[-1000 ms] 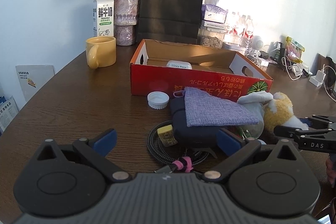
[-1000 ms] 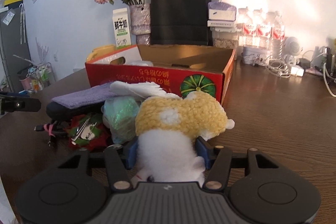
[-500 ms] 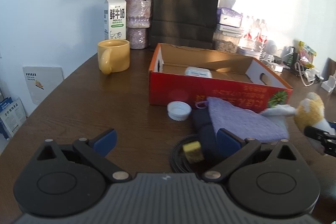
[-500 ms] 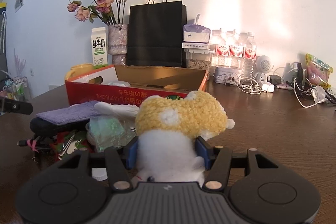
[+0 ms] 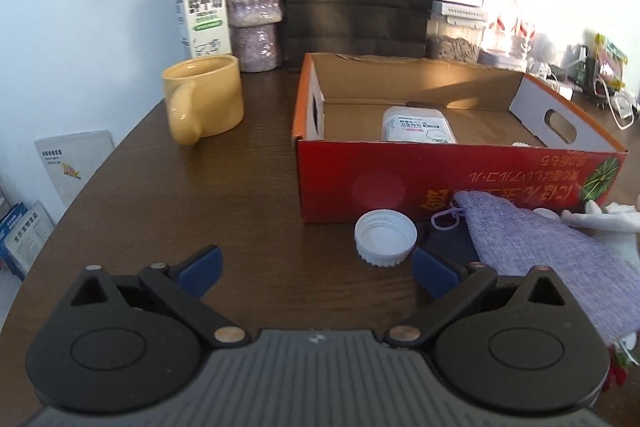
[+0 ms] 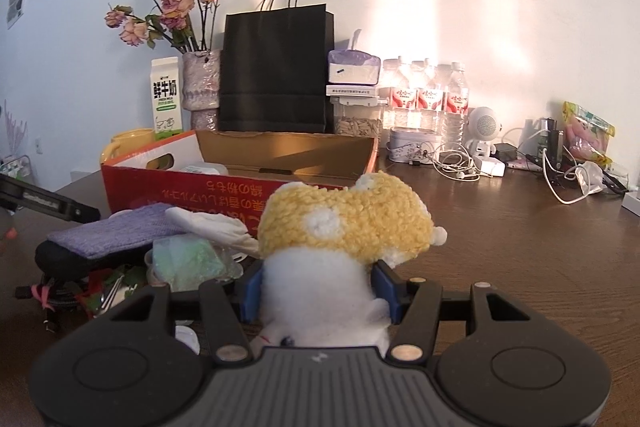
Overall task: Organize objects
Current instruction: 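Grasp the white bottle cap with the left gripper while right holds the sheep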
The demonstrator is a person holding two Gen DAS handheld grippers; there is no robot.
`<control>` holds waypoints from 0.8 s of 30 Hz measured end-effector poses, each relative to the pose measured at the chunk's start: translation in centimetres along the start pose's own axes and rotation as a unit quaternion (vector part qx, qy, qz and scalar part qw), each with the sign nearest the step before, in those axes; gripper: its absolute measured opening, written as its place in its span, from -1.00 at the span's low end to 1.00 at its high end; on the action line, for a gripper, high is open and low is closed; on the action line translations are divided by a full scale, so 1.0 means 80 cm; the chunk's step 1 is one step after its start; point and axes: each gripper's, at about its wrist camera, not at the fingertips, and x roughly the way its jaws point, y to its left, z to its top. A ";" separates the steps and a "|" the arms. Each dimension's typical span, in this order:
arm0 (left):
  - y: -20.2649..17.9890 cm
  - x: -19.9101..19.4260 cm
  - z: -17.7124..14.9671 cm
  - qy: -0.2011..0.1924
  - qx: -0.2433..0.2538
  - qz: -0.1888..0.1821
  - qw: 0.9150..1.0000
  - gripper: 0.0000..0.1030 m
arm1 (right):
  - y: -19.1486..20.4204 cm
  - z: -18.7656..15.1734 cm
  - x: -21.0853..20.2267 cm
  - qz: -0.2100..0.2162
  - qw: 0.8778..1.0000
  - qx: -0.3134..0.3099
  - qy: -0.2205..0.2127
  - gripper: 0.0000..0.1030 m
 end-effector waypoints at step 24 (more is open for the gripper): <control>0.000 0.042 0.011 0.018 0.036 -0.071 0.997 -0.22 | 0.002 0.000 0.005 -0.003 1.000 -0.001 0.009 0.08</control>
